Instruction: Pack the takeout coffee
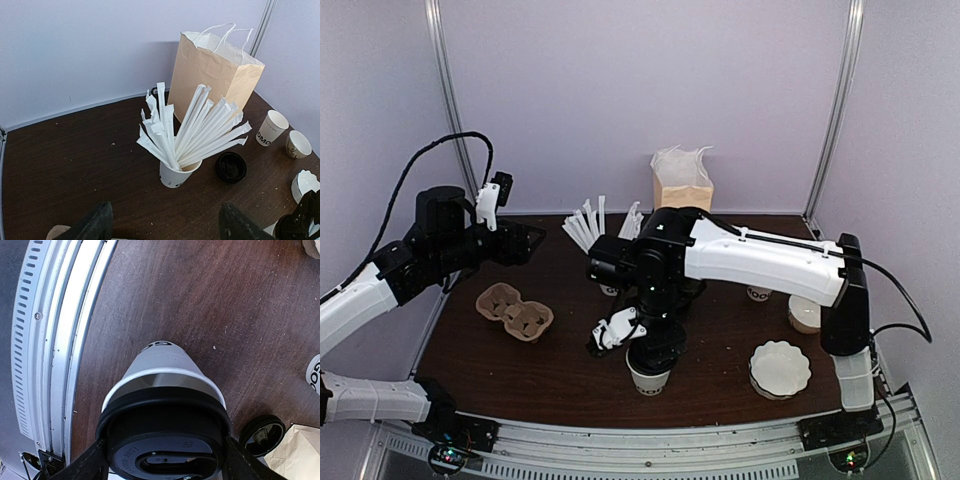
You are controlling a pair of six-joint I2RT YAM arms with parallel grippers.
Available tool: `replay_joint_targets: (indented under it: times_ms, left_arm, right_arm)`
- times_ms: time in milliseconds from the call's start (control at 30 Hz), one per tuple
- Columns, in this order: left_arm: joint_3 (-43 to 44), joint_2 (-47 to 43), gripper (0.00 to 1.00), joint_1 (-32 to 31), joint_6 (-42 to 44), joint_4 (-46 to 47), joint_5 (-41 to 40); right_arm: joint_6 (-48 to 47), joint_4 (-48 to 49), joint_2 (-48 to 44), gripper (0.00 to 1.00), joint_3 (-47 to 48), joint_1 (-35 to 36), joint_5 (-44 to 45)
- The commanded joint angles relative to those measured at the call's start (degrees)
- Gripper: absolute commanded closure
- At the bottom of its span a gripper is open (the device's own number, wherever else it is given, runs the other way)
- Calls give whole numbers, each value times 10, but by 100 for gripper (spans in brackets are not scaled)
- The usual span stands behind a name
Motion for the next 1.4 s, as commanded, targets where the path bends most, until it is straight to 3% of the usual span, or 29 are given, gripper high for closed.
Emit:
replay_joint_targets:
  times_ms: [0,967,1367]
  left_arm:
    - [-4,-2,23,1,-5,35,7]
    - [-7,3,24,1,-8,38,12]
    - [9,54,24,0,-5,31,68]
  right_arm:
    - [5,-10,7,23,16,6,-3]
    - [11,-12,14,15,31,10,11]
    - [7,-18,-109,9,-12,0,6]
